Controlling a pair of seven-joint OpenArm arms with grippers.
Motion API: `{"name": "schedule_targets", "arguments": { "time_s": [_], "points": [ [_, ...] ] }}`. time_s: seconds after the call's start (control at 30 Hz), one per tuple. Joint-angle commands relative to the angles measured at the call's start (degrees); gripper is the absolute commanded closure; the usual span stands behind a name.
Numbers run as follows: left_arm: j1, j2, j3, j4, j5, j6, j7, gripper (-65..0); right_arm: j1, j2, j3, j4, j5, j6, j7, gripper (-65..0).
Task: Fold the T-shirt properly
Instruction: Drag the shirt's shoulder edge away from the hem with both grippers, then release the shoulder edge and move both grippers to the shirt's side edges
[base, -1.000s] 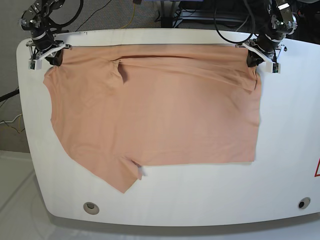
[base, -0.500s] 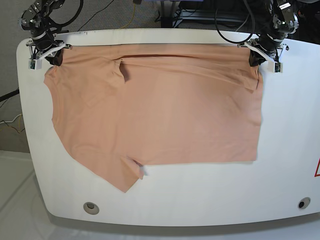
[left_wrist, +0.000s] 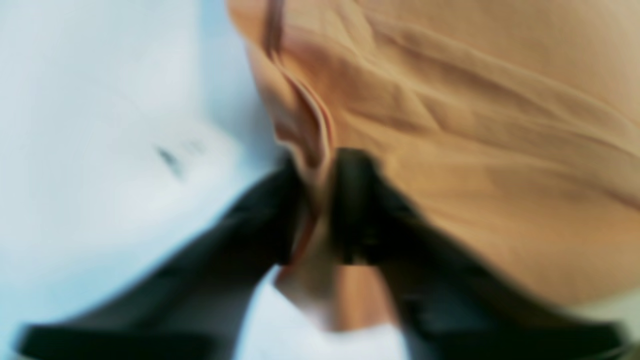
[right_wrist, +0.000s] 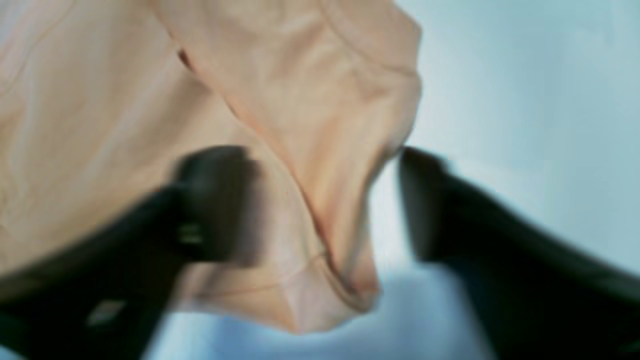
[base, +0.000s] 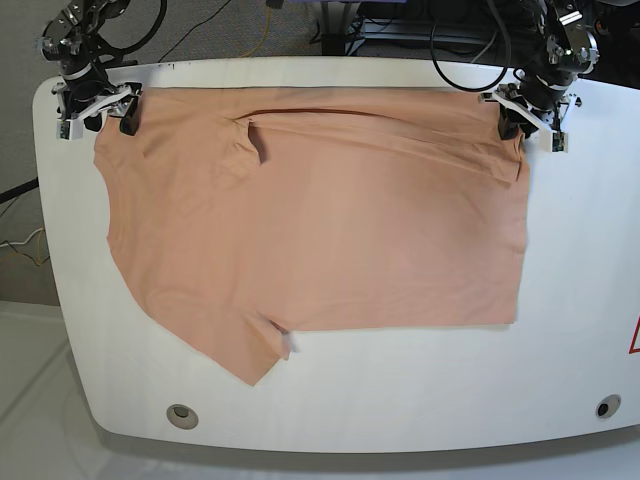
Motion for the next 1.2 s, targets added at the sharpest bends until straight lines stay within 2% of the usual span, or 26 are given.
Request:
{"name": "schedule_targets", "arguments": {
  "time_s": [0.0, 0.07, 0.13, 0.63, 1.17],
  "points": [
    [0.6, -0.2, -0.1, -2.7, 4.8, 2.1, 6.8, -33.3, -0.8, 0.3, 0.3, -0.2, -3.2, -1.3, -4.5, -61.2],
    [-0.3, -0.2, -0.1, -3.2, 4.8, 2.1, 6.8, -39.2, -0.6, 0.3, 0.3, 0.4, -3.1, -1.3, -4.5, -65.0],
    [-0.8, -0.2, -0.1, -3.5, 4.8, 2.1, 6.8, -40.6, -0.3, 0.3, 0.3, 1.2, -3.1, -1.3, -4.5, -65.0],
    [-5.9, -0.1, -0.1, -2.9, 4.6, 2.0, 6.8, -40.2, 1.8, 0.2, 0.3, 10.7, -3.1, -1.3, -4.8, -64.9],
    [-9.6, -0.2, -0.4, 5.7, 4.7, 2.4, 6.8, -40.2, 5.3, 0.5, 0.3, 15.2, -3.6, -1.3, -6.8, -64.9]
  ]
}}
